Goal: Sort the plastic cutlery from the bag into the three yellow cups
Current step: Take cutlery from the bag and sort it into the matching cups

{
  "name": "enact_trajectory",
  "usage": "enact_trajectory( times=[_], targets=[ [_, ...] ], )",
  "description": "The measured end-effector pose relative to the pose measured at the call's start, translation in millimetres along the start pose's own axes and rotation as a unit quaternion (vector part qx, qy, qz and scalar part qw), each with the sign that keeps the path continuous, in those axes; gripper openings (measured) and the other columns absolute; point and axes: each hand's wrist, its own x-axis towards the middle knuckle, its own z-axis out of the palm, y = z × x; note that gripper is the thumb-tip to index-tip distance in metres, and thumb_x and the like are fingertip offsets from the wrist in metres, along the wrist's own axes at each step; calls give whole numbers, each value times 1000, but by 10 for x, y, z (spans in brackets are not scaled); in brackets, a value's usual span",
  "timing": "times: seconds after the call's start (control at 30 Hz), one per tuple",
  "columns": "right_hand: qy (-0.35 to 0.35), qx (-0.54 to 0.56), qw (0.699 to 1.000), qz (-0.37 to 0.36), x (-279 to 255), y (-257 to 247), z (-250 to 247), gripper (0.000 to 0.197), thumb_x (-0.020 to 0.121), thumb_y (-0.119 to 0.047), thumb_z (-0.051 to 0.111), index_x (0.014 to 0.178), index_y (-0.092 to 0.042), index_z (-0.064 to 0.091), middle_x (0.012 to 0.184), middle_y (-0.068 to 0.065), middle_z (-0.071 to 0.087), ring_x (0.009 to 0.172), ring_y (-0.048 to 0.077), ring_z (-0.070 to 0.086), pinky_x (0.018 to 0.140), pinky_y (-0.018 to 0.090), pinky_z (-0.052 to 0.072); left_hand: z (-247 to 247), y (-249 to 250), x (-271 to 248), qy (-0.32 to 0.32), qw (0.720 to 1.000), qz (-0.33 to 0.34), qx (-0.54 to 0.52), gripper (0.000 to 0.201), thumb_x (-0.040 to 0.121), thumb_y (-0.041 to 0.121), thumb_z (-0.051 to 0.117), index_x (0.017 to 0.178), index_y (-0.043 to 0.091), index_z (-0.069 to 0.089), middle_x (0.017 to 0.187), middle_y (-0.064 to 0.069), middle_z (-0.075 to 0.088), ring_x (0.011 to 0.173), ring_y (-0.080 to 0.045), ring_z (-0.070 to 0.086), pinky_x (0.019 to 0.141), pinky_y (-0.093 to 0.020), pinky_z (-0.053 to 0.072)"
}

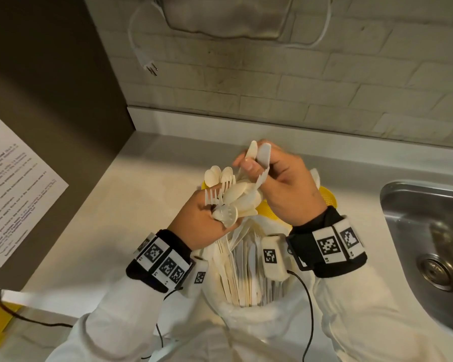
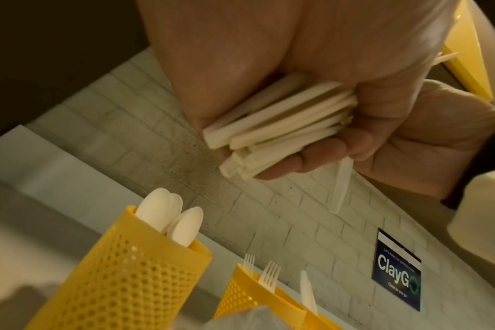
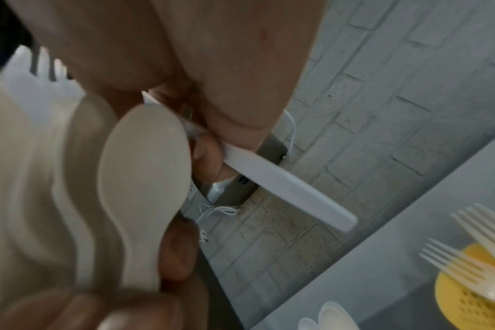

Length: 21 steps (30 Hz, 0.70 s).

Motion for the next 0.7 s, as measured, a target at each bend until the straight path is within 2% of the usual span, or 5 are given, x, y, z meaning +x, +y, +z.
enact_trajectory(
  times=[0.17,0.4,0.47,0.6,0.7],
  targets=[
    [135,73,988,4,14,-78,3,24,110,-13,39,100,-13,61,68,18,43,56,36,41,50,32,39,65,57,-18,-30,985,99,138,37,87,9,80,116,18,59,102,24,62,94,23,58,85,-2,42],
    [301,235,924,14,100,-119,-200,29,111,-29,29,94,-15,47,72,6,57,59,23,55,55,32,47,25,30,-90,-75,997,8,8,17,80,35,72,95,32,78,76,4,70,74,-14,64,84,-37,53],
    [268,193,944,1,60,-171,-229,28,112,-24,26,98,-13,47,66,3,49,52,19,49,49,29,43,10,15,-76,-83,996,13,-22,27,82,33,71,101,15,75,73,2,67,71,-15,63,85,-38,49],
    [125,49,991,-14,-4,-296,-206,24,109,-24,44,110,-8,62,60,-9,42,49,8,39,51,23,36,-19,-30,-61,-110,993,15,-36,21,83,30,73,100,18,75,68,-14,61,68,-21,62,84,-36,48],
    [1,1,1000,13,14,-378,-122,17,103,-19,60,113,-10,70,58,19,45,50,8,38,55,17,38,-13,-41,-41,-128,991,5,-25,51,82,34,75,91,-15,64,68,-9,63,70,-18,64,85,-40,46]
  ],
)
